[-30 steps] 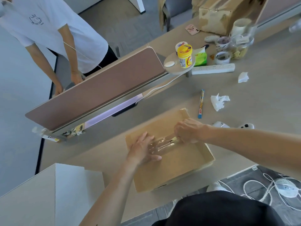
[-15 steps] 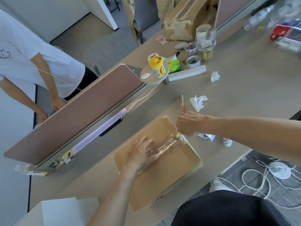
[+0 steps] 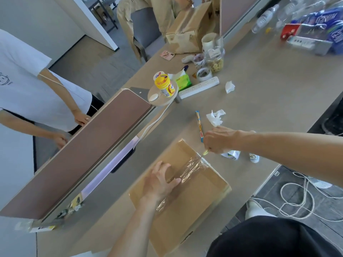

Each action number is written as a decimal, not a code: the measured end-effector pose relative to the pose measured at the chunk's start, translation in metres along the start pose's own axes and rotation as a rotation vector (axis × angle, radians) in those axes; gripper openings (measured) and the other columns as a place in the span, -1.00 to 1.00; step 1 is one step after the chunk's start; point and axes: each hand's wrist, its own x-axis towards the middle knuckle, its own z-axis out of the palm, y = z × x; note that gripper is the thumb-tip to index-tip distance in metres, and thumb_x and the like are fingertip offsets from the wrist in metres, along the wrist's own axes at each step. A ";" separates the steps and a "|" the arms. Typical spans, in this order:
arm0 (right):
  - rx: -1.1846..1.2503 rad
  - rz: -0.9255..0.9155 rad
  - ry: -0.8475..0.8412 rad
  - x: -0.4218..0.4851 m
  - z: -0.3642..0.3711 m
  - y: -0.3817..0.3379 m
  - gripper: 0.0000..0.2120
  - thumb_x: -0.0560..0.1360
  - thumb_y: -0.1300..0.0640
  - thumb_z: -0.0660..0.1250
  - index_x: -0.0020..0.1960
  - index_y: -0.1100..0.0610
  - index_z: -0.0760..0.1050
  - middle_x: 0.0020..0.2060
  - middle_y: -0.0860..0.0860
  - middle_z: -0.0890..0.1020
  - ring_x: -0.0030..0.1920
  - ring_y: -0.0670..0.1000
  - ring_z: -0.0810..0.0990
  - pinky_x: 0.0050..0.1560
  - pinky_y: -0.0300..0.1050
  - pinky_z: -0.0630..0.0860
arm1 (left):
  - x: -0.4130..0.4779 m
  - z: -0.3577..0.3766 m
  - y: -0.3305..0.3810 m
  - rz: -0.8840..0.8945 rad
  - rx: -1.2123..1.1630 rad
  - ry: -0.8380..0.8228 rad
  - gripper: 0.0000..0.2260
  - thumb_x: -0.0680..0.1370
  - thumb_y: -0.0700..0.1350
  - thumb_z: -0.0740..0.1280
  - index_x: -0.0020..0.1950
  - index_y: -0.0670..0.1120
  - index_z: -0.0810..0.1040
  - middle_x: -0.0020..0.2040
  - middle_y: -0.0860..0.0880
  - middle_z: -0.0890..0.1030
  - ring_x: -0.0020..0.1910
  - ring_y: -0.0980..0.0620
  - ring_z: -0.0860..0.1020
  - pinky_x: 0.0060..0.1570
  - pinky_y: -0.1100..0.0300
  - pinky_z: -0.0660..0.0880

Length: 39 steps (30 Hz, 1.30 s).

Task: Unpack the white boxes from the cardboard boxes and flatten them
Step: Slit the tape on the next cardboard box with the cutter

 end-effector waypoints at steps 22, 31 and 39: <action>1.161 0.503 0.284 -0.044 0.057 -0.057 -0.77 0.57 0.12 0.28 -0.25 0.09 0.52 -0.34 0.10 0.64 -0.44 -0.04 0.64 -0.37 -0.15 0.52 | 0.047 -0.017 0.051 0.195 0.155 -0.221 -0.06 0.30 -0.02 0.56 0.56 0.19 0.11 0.63 0.07 -0.05 0.58 -0.26 0.02 0.45 -0.16 0.28; 1.192 0.537 0.333 -0.038 0.061 -0.066 -0.79 0.57 0.09 0.31 -0.15 0.17 0.62 -0.30 0.12 0.66 -0.37 0.01 0.58 -0.28 -0.01 0.58 | 0.051 -0.020 0.046 0.271 0.143 -0.236 0.02 0.27 -0.05 0.60 0.58 0.15 0.06 0.63 0.04 -0.05 0.58 -0.19 0.04 0.49 -0.12 0.22; 1.193 0.514 0.365 -0.039 0.059 -0.066 -0.85 0.56 0.02 0.34 -0.09 0.03 0.66 -0.35 -0.04 0.64 -0.33 0.01 0.64 -0.27 -0.01 0.63 | 0.059 -0.022 0.008 0.314 0.081 -0.293 0.07 0.27 0.19 0.60 0.60 0.21 0.01 0.61 0.20 -0.14 0.60 0.05 -0.06 0.55 -0.01 0.06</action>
